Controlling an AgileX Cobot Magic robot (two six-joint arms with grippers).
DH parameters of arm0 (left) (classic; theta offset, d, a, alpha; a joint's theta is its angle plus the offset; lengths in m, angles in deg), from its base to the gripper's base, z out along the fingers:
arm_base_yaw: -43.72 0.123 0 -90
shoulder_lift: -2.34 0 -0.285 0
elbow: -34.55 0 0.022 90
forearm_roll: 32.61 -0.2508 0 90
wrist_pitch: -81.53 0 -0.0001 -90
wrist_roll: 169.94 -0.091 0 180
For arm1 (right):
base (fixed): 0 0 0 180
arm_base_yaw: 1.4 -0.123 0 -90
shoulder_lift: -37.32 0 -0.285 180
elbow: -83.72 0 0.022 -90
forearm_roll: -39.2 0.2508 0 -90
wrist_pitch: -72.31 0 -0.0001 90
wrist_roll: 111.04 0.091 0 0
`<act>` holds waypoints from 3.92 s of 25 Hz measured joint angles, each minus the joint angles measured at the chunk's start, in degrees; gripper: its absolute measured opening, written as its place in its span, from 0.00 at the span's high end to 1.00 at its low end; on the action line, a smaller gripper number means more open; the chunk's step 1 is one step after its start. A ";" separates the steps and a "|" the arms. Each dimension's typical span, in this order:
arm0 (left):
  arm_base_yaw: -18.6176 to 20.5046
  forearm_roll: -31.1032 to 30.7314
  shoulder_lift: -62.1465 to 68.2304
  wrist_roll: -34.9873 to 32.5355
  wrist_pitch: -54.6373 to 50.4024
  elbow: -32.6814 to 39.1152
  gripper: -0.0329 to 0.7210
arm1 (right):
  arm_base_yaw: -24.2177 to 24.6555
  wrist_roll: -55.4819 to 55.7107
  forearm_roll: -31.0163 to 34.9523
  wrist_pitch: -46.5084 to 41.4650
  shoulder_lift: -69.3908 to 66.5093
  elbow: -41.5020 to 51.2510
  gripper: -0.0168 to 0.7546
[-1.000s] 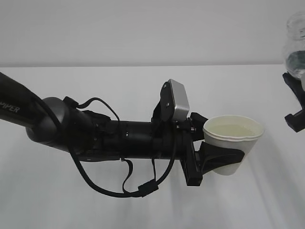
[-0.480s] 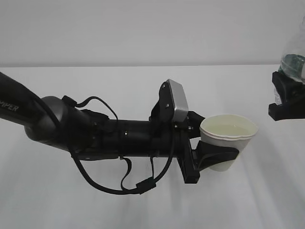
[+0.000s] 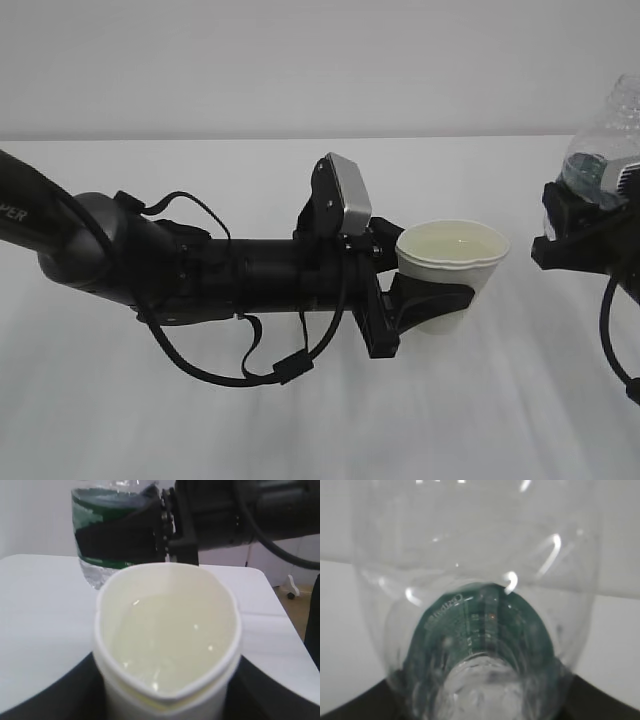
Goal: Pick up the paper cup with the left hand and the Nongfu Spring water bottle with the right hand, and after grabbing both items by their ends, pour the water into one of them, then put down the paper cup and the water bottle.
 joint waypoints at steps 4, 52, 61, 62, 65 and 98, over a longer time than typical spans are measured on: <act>0.83 0.00 0.00 0.00 -0.23 0.00 0.40 | 0.00 1.73 0.00 0.00 -3.24 -1.63 0.51; 1.64 -0.10 0.00 0.00 -1.98 0.00 0.40 | 0.00 5.63 2.16 0.46 -22.19 -16.04 0.51; 1.64 -0.32 0.00 0.00 -1.98 0.00 0.40 | 0.00 5.63 2.28 0.46 -22.19 -16.04 0.51; 1.64 -0.32 0.00 0.00 -1.98 0.00 0.40 | 0.00 5.63 2.28 0.46 -22.19 -16.04 0.51; 1.64 -0.32 0.00 0.00 -1.98 0.00 0.40 | 0.00 5.63 2.38 0.46 -22.19 -16.04 0.51; 1.64 -1.27 0.00 0.00 -1.98 0.00 0.41 | 0.00 5.63 -0.41 0.94 -25.69 -17.72 0.30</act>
